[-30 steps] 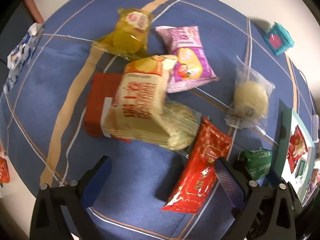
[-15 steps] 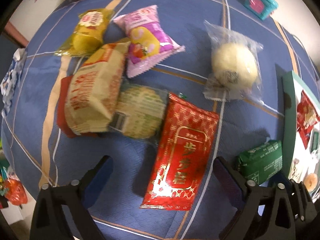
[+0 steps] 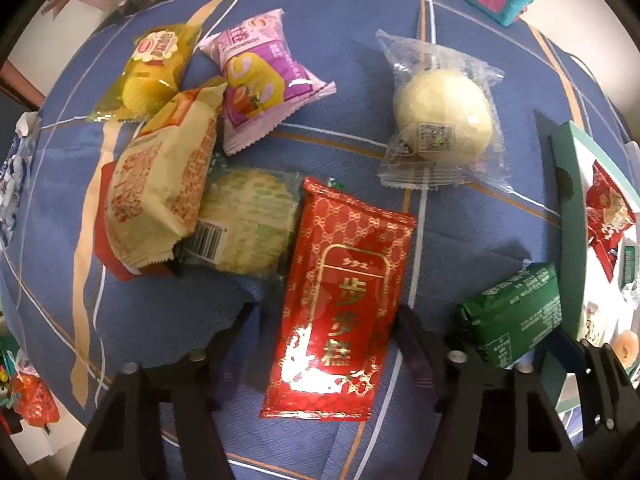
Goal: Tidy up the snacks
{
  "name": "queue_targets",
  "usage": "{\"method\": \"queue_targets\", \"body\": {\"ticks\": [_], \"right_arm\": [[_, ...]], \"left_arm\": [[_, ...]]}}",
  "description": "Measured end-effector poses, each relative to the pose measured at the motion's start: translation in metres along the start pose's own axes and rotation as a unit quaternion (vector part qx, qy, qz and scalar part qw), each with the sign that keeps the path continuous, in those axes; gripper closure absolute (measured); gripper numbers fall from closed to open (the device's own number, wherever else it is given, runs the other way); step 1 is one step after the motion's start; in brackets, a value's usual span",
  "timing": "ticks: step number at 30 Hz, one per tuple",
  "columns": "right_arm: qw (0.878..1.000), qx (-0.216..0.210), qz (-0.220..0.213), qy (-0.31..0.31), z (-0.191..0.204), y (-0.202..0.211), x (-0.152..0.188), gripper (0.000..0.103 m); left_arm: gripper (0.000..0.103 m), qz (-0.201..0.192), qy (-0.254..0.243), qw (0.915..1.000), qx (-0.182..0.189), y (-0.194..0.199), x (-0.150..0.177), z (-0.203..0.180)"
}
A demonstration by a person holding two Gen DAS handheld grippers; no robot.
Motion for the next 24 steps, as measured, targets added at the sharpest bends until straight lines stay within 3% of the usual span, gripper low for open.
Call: {"method": "queue_targets", "body": {"ticks": [4,24], "right_arm": [[1.000,0.002,-0.001,0.007,0.004,-0.001,-0.002,0.030],[0.999,0.013,-0.016,0.042,0.024,-0.013,-0.006,0.032]], "left_arm": [[0.048,-0.005,-0.007,1.0000,0.002,0.012,-0.003,-0.004],[0.049,-0.006,-0.004,1.0000,0.003,0.005,-0.003,0.001]]}}
Point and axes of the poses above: each gripper's, at about its wrist camera, not at the fingertips, and y roughly against the way its jaws point, z to its left, x to its underside, the point moved 10 cm from there along -y, roughly the way its jaws point, and after that the axes turned 12 degrees about -y, right-handed, at the moved point
